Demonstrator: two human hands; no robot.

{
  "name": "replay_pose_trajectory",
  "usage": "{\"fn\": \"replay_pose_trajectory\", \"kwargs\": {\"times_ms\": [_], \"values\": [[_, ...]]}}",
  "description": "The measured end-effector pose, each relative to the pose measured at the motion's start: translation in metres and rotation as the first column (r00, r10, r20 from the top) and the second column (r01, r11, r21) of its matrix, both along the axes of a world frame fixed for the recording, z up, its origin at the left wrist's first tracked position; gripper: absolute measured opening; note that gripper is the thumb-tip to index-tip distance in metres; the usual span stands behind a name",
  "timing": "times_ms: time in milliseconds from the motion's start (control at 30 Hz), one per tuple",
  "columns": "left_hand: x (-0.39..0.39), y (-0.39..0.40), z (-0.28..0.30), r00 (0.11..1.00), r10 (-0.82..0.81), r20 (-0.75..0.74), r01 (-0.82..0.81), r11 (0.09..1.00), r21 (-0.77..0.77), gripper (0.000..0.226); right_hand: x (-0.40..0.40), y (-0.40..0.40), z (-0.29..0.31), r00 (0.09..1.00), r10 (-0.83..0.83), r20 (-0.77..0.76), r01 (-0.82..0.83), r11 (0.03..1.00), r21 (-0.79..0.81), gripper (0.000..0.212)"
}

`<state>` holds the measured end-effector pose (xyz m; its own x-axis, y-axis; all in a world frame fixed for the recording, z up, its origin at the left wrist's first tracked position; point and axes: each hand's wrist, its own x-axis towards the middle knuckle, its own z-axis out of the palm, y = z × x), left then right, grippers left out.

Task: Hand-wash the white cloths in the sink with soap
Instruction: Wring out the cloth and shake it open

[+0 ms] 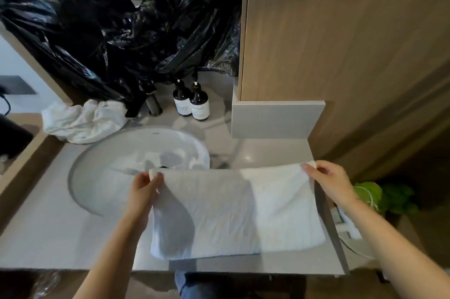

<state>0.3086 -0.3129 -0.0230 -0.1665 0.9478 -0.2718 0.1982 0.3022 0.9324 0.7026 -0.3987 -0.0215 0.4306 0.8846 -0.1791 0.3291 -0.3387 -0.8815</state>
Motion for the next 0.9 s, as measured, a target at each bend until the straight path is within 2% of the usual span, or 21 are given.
{"fn": "replay_pose_trajectory", "kwargs": {"times_ms": [33, 67, 100, 133, 167, 233, 267, 300, 333, 367, 400, 433, 500, 533, 600, 667, 733, 800, 867, 900], "values": [[0.004, 0.010, -0.013, 1.000, -0.019, -0.012, 0.019, 0.999, -0.048, 0.020, 0.002, 0.012, -0.014, 0.993, 0.063, 0.103, -0.056, 0.996, -0.073, 0.029], [0.007, 0.016, -0.024, 0.998, -0.043, -0.045, 0.038, 0.993, -0.113, 0.016, 0.003, 0.020, -0.027, 0.950, 0.152, 0.274, -0.104, 0.978, -0.183, 0.028], [0.007, 0.021, -0.040, 0.992, -0.079, -0.096, 0.060, 0.980, -0.188, 0.019, 0.001, 0.025, -0.036, 0.852, 0.244, 0.463, -0.099, 0.944, -0.315, 0.028], [0.006, 0.023, -0.055, 0.976, -0.147, -0.162, 0.097, 0.955, -0.282, 0.028, 0.001, 0.028, -0.042, 0.739, 0.277, 0.614, -0.023, 0.922, -0.387, 0.032], [0.003, 0.022, -0.069, 0.938, -0.234, -0.256, 0.127, 0.918, -0.375, 0.044, -0.001, 0.027, -0.045, 0.645, 0.254, 0.721, 0.062, 0.922, -0.381, 0.038], [-0.002, 0.019, -0.082, 0.772, -0.433, -0.466, 0.134, 0.826, -0.547, 0.072, -0.011, 0.021, -0.043, 0.594, 0.107, 0.798, 0.119, 0.969, -0.218, 0.040], [-0.002, 0.016, -0.082, 0.668, -0.520, -0.533, 0.140, 0.791, -0.596, 0.076, -0.021, 0.015, -0.043, 0.618, 0.035, 0.785, 0.072, 0.992, -0.100, 0.034], [0.000, 0.013, -0.080, 0.589, -0.582, -0.561, 0.159, 0.763, -0.626, 0.078, -0.032, 0.008, -0.045, 0.652, 0.037, 0.758, -0.027, 0.999, -0.025, 0.028], [0.003, 0.012, -0.076, 0.548, -0.613, -0.568, 0.179, 0.750, -0.637, 0.077, -0.042, 0.000, -0.048, 0.670, 0.118, 0.733, -0.156, 0.988, -0.016, 0.028], [0.006, 0.011, -0.075, 0.531, -0.615, -0.583, 0.205, 0.761, -0.616, 0.073, -0.050, -0.007, -0.056, 0.653, 0.242, 0.718, -0.269, 0.960, -0.079, 0.036], [0.008, 0.011, -0.073, 0.545, -0.589, -0.597, 0.226, 0.789, -0.572, 0.064, -0.056, -0.014, -0.065, 0.612, 0.370, 0.699, -0.347, 0.920, -0.184, 0.048], [0.008, 0.010, -0.074, 0.596, -0.528, -0.605, 0.234, 0.835, -0.498, 0.054, -0.059, -0.019, -0.075, 0.566, 0.458, 0.686, -0.373, 0.884, -0.282, 0.057], [0.010, 0.004, -0.071, 0.769, -0.355, -0.531, 0.209, 0.925, -0.316, 0.041, -0.057, -0.023, -0.094, 0.538, 0.503, 0.676, -0.333, 0.864, -0.378, 0.064], [0.011, 0.001, -0.065, 0.822, -0.292, -0.489, 0.195, 0.951, -0.241, 0.037, -0.056, -0.023, -0.100, 0.533, 0.511, 0.674, -0.316, 0.860, -0.402, 0.064], [0.017, -0.003, -0.045, 0.799, -0.274, -0.536, 0.242, 0.961, -0.130, 0.029, -0.052, -0.022, -0.103, 0.527, 0.524, 0.669, -0.322, 0.852, -0.413, 0.063], [0.028, -0.004, -0.022, 0.749, -0.300, -0.591, 0.315, 0.946, -0.080, 0.027, -0.048, -0.021, -0.102, 0.595, 0.527, 0.607, -0.373, 0.850, -0.373, 0.061], [0.045, -0.006, 0.005, 0.745, -0.331, -0.579, 0.360, 0.930, -0.069, 0.029, -0.043, -0.021, -0.093, 0.778, 0.492, 0.391, -0.431, 0.871, -0.237, 0.052], [0.073, -0.010, 0.031, 0.783, -0.369, -0.501, 0.374, 0.923, -0.094, 0.029, -0.041, -0.025, -0.079, 0.933, 0.358, 0.048, -0.353, 0.932, -0.079, 0.039], [0.109, -0.016, 0.055, 0.839, -0.406, -0.363, 0.385, 0.913, -0.132, 0.033, -0.039, -0.032, -0.065, 0.969, 0.171, -0.177, -0.173, 0.985, 0.005, 0.032], [0.129, -0.018, 0.065, 0.866, -0.446, -0.224, 0.415, 0.893, -0.171, 0.031, -0.040, -0.037, -0.057, 0.968, 0.086, -0.237, -0.081, 0.996, 0.029, 0.030]]}}
